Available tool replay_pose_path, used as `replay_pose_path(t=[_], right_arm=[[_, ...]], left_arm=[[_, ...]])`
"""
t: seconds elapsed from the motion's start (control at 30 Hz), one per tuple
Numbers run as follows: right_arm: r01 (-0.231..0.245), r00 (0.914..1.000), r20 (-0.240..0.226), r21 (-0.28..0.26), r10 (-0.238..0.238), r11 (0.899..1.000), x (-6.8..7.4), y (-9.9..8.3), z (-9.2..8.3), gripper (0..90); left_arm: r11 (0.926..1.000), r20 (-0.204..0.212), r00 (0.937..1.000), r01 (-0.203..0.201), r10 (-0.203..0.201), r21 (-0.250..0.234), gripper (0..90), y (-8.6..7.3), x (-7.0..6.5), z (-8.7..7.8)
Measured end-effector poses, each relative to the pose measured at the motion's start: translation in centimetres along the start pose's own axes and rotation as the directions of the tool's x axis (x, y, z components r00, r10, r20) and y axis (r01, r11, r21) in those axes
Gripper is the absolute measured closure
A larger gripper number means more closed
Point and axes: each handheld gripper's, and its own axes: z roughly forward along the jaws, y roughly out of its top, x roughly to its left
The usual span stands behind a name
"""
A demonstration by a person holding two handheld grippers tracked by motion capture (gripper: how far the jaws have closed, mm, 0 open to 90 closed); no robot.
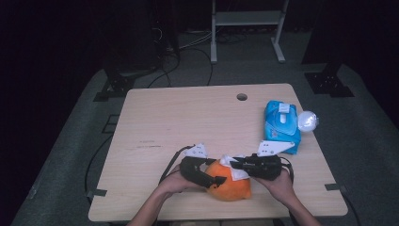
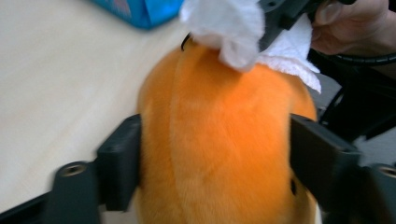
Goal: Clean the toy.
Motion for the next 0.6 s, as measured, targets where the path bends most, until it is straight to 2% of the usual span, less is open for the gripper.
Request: replay_pose_path(t=[0.07,0.1,0.13,0.2,0.27,0.3,0.33,0.37,0.43,0.5,0.57,0.6], right_arm=[[0.017,0.9997,0.018,-0.019,-0.016,1.000,0.3,0.6,-0.2,80.8],[0.031,0.9991,0.031,-0.023,-0.031,0.999,0.5,0.8,-0.3,80.7],[0.050,0.9976,0.050,-0.025,-0.048,0.998,0.6,0.9,-0.4,80.7],[0.051,0.9962,0.073,-0.030,-0.049,0.998,0.5,1.0,-0.7,80.8],[0.040,0.9947,0.096,-0.016,-0.039,0.999,-0.2,0.7,-0.8,80.8],[0.036,0.9933,0.110,-0.009,-0.035,0.999,-0.5,0.5,-0.8,80.7],[0.012,0.9927,0.120,-0.001,-0.011,1.000,-1.1,0.2,-0.9,80.7],[-0.025,0.9932,0.114,0.003,0.025,1.000,-1.7,-0.3,-1.0,80.7],[-0.047,0.9933,0.105,-0.003,0.047,0.999,-2.0,-0.7,-1.2,80.9],[-0.026,0.9934,0.112,0.007,0.025,1.000,-1.6,-0.7,-1.2,81.0],[-0.011,0.9938,0.111,0.009,0.010,1.000,-1.2,-0.7,-1.0,81.0],[-0.007,0.9946,0.103,0.005,0.007,1.000,-1.1,-0.7,-0.9,81.0]], left_arm=[[0.9966,-0.055,0.9956,-0.078,0.076,-0.025,30.9,0.4,-0.5,-0.2],[0.9912,-0.099,0.9876,-0.126,0.122,-0.039,31.4,0.6,-0.8,-0.4],[0.9812,-0.148,0.9732,-0.185,0.176,-0.054,31.9,0.8,-1.0,-0.5],[0.9757,-0.165,0.9653,-0.213,0.202,-0.052,32.2,0.7,-1.1,-0.5],[0.9742,-0.160,0.9646,-0.220,0.210,-0.049,31.0,0.4,-0.9,-0.4],[0.9770,-0.154,0.9680,-0.208,0.198,-0.049,29.6,0.2,-0.6,-0.4],[0.9847,-0.134,0.9783,-0.166,0.158,-0.053,26.8,0.0,-0.3,-0.4],[0.9891,-0.116,0.9846,-0.138,0.131,-0.051,22.8,-0.1,-0.1,-0.6],[0.9944,-0.100,0.9918,-0.086,0.080,-0.060,16.7,-0.1,0.3,-0.8],[0.9982,-0.101,0.9948,-0.014,0.009,-0.057,9.8,0.0,0.8,-0.9],[0.9981,-0.100,0.9942,0.034,-0.039,-0.052,7.8,-0.2,1.3,-1.0],[0.9971,-0.083,0.9945,0.061,-0.064,-0.047,7.8,-0.4,1.5,-0.9]])
